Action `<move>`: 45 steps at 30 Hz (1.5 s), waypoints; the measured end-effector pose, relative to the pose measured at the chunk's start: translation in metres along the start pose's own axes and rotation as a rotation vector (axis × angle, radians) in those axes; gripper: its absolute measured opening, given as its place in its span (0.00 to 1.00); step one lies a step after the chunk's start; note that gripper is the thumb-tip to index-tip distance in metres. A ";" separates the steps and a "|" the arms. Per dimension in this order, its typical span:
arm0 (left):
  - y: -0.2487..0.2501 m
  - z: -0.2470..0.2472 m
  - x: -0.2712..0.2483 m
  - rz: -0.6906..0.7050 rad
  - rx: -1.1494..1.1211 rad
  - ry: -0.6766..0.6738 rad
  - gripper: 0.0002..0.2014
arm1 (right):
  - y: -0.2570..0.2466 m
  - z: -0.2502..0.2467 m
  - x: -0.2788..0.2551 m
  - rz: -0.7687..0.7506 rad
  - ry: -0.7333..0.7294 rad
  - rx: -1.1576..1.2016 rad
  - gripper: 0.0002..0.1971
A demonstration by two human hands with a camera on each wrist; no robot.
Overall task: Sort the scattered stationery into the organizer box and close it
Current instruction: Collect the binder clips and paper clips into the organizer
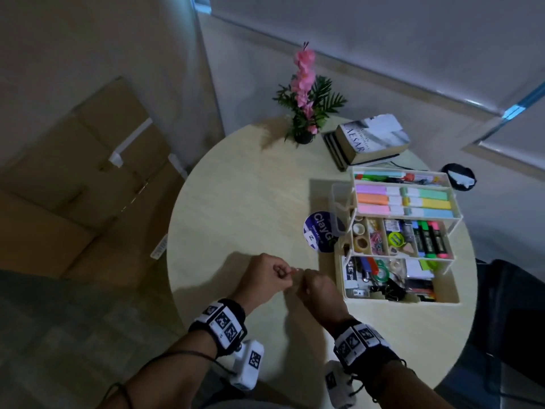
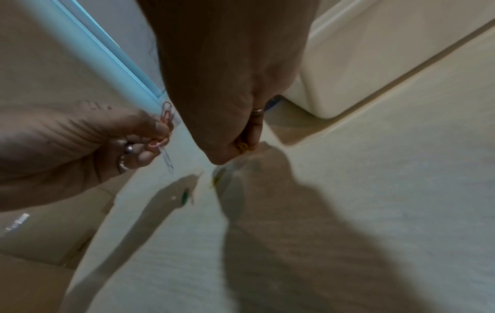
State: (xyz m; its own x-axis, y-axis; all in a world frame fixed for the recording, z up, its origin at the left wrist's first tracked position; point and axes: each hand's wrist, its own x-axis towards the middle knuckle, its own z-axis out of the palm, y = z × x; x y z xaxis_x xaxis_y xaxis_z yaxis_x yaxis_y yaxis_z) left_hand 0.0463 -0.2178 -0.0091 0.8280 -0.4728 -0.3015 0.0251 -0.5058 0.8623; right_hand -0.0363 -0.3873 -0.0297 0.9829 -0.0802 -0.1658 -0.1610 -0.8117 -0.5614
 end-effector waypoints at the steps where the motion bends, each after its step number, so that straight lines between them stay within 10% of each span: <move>1: 0.007 0.002 0.001 0.016 0.001 -0.003 0.02 | -0.002 -0.008 -0.003 -0.006 0.024 0.034 0.08; 14: 0.097 0.047 0.027 0.119 0.095 0.049 0.08 | 0.059 -0.145 0.006 0.318 0.429 0.340 0.09; 38: 0.188 0.147 0.067 -0.070 0.070 0.276 0.03 | 0.131 -0.176 -0.052 0.071 0.262 0.270 0.05; 45: 0.185 0.157 0.078 -0.091 0.308 0.319 0.19 | 0.148 -0.180 -0.072 0.034 0.155 0.267 0.06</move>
State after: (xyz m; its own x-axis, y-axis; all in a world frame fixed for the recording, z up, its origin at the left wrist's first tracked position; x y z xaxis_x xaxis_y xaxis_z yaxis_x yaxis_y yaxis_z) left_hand 0.0275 -0.4611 0.0628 0.9625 -0.1951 -0.1885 -0.0223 -0.7493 0.6619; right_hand -0.1145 -0.6053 0.0449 0.9751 -0.2093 -0.0740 -0.1920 -0.6280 -0.7541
